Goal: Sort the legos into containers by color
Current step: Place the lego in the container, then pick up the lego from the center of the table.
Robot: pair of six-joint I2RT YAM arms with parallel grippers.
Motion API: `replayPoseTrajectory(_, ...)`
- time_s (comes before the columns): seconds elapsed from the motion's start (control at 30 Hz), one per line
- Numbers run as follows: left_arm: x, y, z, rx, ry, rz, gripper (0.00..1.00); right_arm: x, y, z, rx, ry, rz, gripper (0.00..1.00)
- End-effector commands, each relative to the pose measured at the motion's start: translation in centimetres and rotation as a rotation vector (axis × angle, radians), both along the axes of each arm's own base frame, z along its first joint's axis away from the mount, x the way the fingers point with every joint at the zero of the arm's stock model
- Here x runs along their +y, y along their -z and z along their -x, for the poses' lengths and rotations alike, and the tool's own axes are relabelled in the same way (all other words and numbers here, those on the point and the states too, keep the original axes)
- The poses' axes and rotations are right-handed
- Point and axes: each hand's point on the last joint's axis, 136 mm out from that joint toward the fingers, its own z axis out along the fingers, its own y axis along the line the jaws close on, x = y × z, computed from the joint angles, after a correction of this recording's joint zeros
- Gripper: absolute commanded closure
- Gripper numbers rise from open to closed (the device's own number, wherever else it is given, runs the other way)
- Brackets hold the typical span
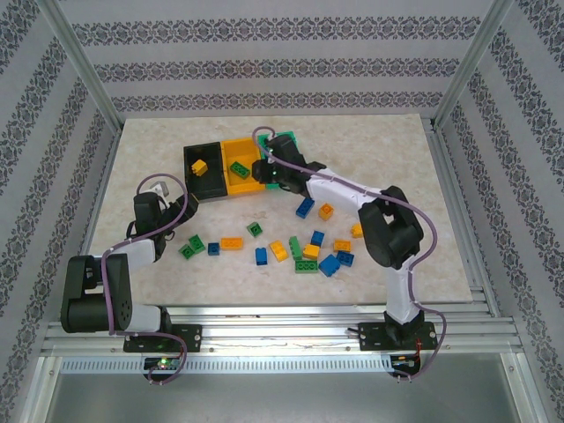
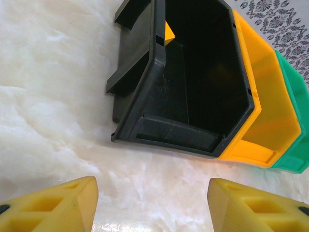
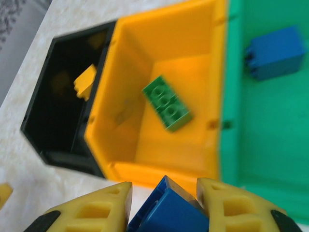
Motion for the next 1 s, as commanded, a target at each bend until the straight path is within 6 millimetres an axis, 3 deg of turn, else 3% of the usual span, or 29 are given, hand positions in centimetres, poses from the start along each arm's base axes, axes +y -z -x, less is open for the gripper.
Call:
replayPoseTrajectory(0.0,-0.6,-1.2,-0.6,-0.061,0.019,-0.018,0.39,-2.7,-1.2,-2.6,-0.034,0.052,0.000,0.95)
replayPoseTrajectory(0.07,-0.8,-1.2,-0.6,-0.062,0.029,-0.019,0.39,-4.2,-0.8,-4.2,-0.034,0.084,0.038,0.87)
replayPoseTrajectory(0.17,-1.0,-1.2,-0.6,-0.059,0.032,-0.026,0.39,-5.3,-0.3,-5.6,-0.008,0.090,0.065,0.60)
replayPoseTrajectory(0.2,-1.0,-1.1,-0.7,-0.058,0.033,-0.026,0.39,-5.3,-0.4,-5.6,-0.007,0.087,0.062,0.57)
replayPoseTrajectory(0.27,-1.3,-1.2,-0.8,-0.059,0.043,-0.023,0.39,-5.5,-0.8,-5.1,-0.019,0.082,0.064,0.55)
replayPoseTrajectory(0.47,-1.9,-1.0,-0.8,-0.054,0.063,-0.028,0.39,-6.5,0.7,-1.9,0.024,0.047,0.100,0.49)
replayPoseTrajectory(0.7,-2.7,-1.0,-1.2,-0.053,0.088,-0.031,0.39,-7.8,1.7,1.2,0.079,0.027,0.145,0.48)
replayPoseTrajectory(0.97,-3.0,-1.0,-1.0,-0.053,0.097,-0.033,0.39,-12.8,6.4,7.0,0.254,0.100,0.376,0.45)
